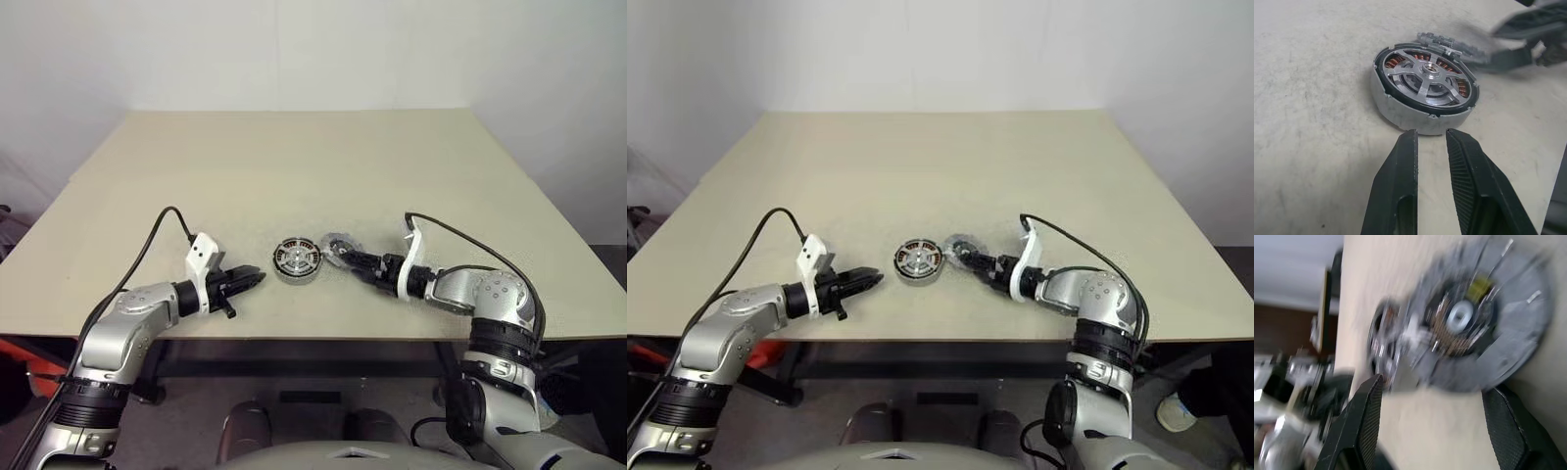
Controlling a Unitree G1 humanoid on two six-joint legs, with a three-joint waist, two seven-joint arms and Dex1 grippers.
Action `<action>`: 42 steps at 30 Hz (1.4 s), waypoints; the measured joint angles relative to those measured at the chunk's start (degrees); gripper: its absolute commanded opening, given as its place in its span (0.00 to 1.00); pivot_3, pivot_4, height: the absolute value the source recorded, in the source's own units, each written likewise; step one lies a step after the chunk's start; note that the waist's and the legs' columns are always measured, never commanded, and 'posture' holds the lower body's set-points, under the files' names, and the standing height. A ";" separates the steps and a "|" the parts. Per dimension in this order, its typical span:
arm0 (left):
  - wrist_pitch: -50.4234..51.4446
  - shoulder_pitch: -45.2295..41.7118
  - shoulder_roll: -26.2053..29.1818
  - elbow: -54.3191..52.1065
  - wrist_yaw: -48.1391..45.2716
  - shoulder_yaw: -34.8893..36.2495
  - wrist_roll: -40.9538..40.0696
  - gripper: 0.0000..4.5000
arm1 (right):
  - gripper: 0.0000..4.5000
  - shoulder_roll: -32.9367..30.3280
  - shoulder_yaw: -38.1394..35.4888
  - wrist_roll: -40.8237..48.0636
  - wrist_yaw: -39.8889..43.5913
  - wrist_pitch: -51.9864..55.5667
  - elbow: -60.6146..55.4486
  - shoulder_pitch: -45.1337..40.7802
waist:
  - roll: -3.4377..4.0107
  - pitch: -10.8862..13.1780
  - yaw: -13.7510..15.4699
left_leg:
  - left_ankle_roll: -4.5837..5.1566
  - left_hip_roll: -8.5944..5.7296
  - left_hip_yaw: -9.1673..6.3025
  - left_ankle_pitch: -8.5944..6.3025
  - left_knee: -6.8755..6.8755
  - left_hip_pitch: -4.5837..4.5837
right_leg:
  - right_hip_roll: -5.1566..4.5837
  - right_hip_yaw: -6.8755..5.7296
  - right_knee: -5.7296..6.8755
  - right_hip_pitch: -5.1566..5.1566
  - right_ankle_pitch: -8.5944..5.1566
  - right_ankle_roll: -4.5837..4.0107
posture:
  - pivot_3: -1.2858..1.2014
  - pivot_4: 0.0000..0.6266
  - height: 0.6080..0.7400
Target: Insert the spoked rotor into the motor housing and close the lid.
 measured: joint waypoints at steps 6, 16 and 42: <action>-0.18 0.53 -0.01 -0.04 0.30 -0.17 0.38 0.22 | 0.78 -0.44 -1.19 -1.45 -0.88 -9.13 4.16 -1.92 | 0.00 0.00 0.02 | -0.02 0.00 0.00 0.02 0.00 -0.01 | 0.00 0.00 0.01 -0.01 0.00 0.01 | 0.52 0.00 1.00; -0.55 1.00 -0.02 -0.24 1.55 -0.62 1.65 0.22 | 0.78 0.11 -0.83 2.37 -1.32 -4.92 2.63 -5.65 | 0.01 0.00 -0.09 | -0.02 -0.02 0.02 0.01 -0.22 -0.11 | 0.09 -0.02 -0.01 -0.18 0.15 -0.41 | 0.52 0.00 1.00; -3.12 0.44 -0.88 2.66 1.61 -2.34 4.24 0.22 | 0.78 -3.71 0.55 8.28 -1.59 9.19 -5.70 4.36 | 0.01 -0.01 -0.07 | -0.11 -0.01 0.03 0.07 -0.21 0.01 | 0.08 -0.02 0.01 -0.10 -0.03 -0.07 | 0.52 0.00 1.00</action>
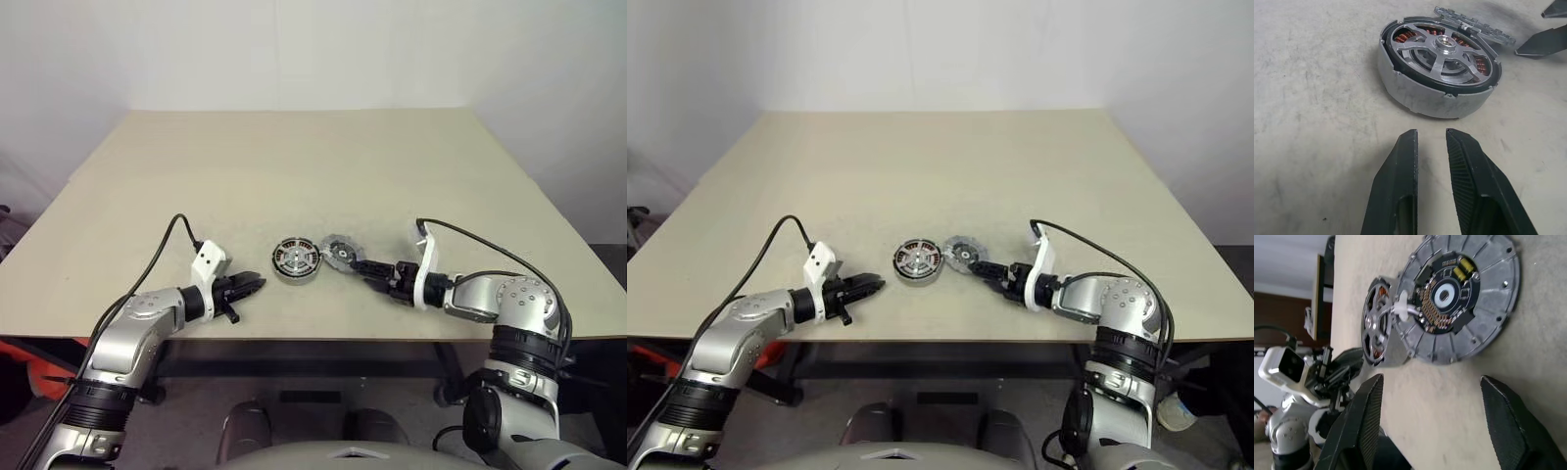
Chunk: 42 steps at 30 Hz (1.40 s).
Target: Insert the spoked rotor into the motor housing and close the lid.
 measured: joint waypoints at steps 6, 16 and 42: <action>-0.01 0.00 0.08 -0.02 0.49 0.21 0.00 0.22 | 0.78 1.68 0.42 -2.59 -0.08 -4.48 3.55 -2.39 | 0.00 -0.01 -0.05 | 0.01 0.00 0.00 0.00 0.02 0.04 | 0.00 0.00 0.01 0.02 0.00 0.00 | 0.52 0.00 1.00; -0.07 1.24 0.75 -0.08 0.49 0.99 0.08 0.22 | 0.78 1.53 0.44 -4.71 0.45 -10.95 8.71 -5.98 | 0.00 0.00 0.02 | 0.02 0.00 0.00 -0.01 0.09 0.00 | -0.01 0.00 0.01 0.04 0.01 0.02 | 0.52 0.00 1.00; -0.80 0.29 0.72 0.72 1.23 0.98 1.48 0.22 | 0.78 5.39 9.20 0.97 3.87 -8.22 -1.66 -11.82 | 0.01 0.00 0.05 | 0.00 0.00 0.00 -0.01 -0.04 -0.08 | -0.02 0.00 0.00 -0.07 0.00 -0.03 | 0.52 0.00 1.00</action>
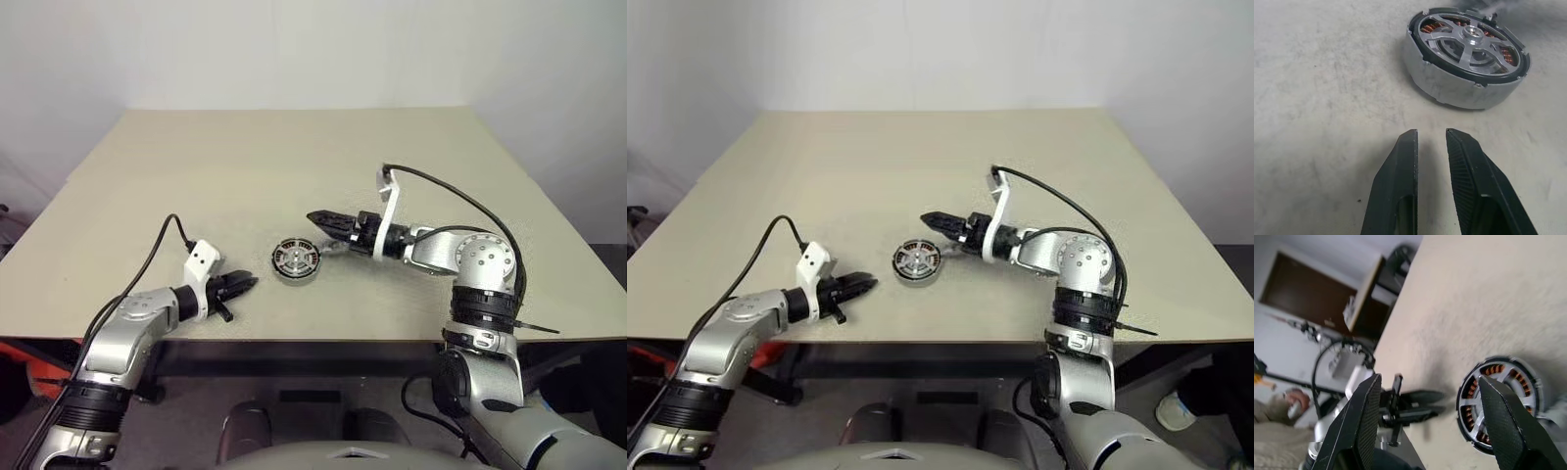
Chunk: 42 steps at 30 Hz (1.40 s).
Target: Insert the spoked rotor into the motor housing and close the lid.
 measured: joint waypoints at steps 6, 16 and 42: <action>-0.16 0.01 -0.03 0.24 0.35 0.00 0.26 0.22 | 0.78 -1.11 -0.07 -1.18 -0.11 -3.62 0.86 0.12 | 0.00 0.00 0.06 | 0.00 0.00 0.00 0.00 0.00 -0.01 | 0.00 0.00 0.00 0.00 0.00 0.00 | 0.52 0.00 1.00; -0.38 0.23 -0.26 0.26 0.48 -0.02 0.82 0.22 | 0.78 -5.63 -13.37 1.72 -5.22 9.03 1.26 3.89 | -0.03 -0.02 0.25 | 0.00 -0.04 -0.01 0.00 0.00 0.00 | 0.01 0.00 -0.01 0.03 0.01 -0.01 | 0.52 0.00 1.00; -0.43 -0.33 1.39 0.97 -0.79 -0.44 1.34 0.22 | 0.78 2.11 -13.90 -3.28 -7.56 -3.51 10.00 7.88 | -0.03 -0.04 -0.25 | -0.02 -0.01 0.00 0.02 0.04 0.30 | 0.02 -0.01 0.03 0.08 -0.01 0.03 | 0.52 0.00 1.00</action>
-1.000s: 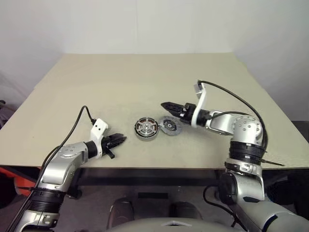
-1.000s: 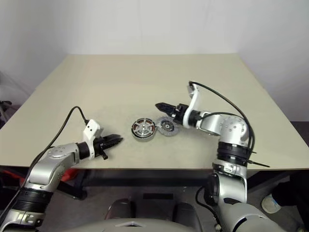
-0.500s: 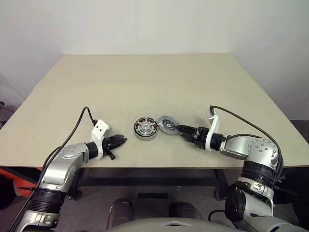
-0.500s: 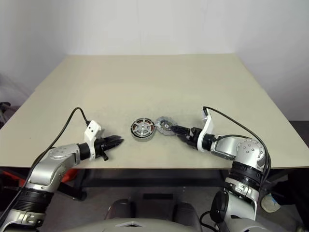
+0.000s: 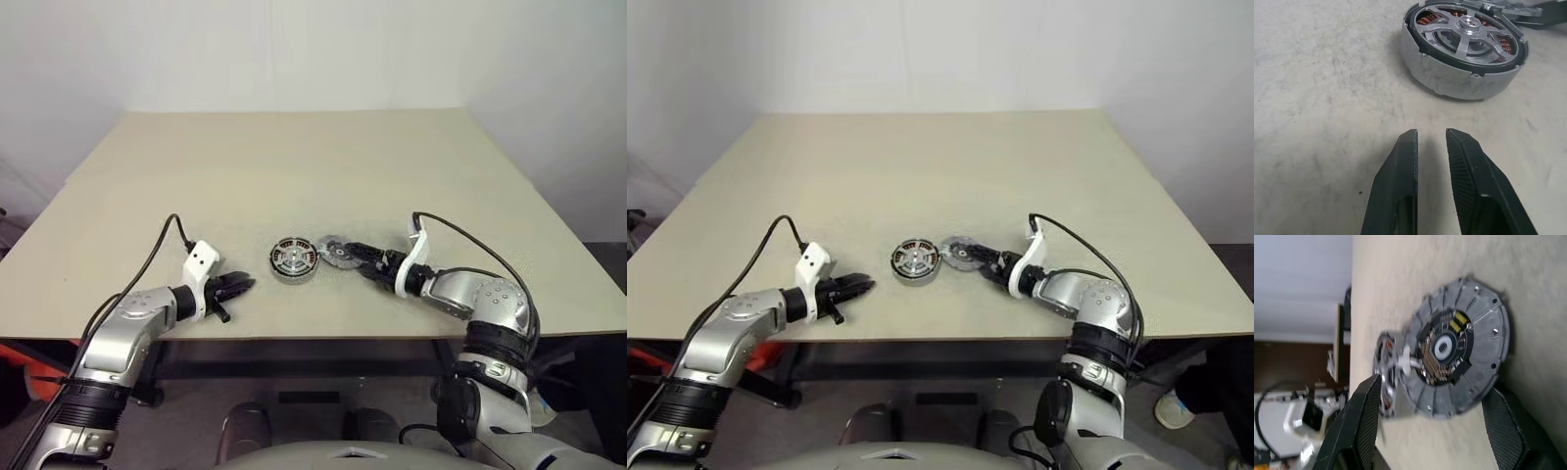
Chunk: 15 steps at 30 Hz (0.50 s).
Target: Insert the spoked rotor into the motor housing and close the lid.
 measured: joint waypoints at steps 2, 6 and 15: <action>0.00 0.02 0.36 0.01 0.00 0.07 -0.01 0.22 | 0.78 0.70 -0.01 -0.50 0.00 -2.80 2.56 -1.36 | 0.00 0.00 -0.02 | -0.01 0.00 0.00 0.00 0.01 0.02 | 0.00 0.00 0.00 0.00 0.00 0.00 | 0.52 0.00 1.00; -0.02 0.15 0.46 0.00 0.04 0.16 0.00 0.22 | 0.78 2.14 0.92 -1.48 0.65 -7.99 7.00 -4.11 | 0.02 0.01 0.05 | -0.01 0.01 0.00 0.01 0.01 -0.02 | 0.00 -0.01 0.01 -0.03 0.01 0.00 | 0.52 0.00 1.00; -0.05 0.18 0.54 0.00 0.08 0.18 0.42 0.22 | 0.78 3.10 4.42 -2.06 4.22 -13.28 11.05 -7.74 | 0.02 0.01 0.13 | 0.09 -0.01 0.00 -0.07 -0.10 -0.38 | 0.00 -0.05 -0.03 -0.19 0.25 -0.56 | 0.52 0.00 1.00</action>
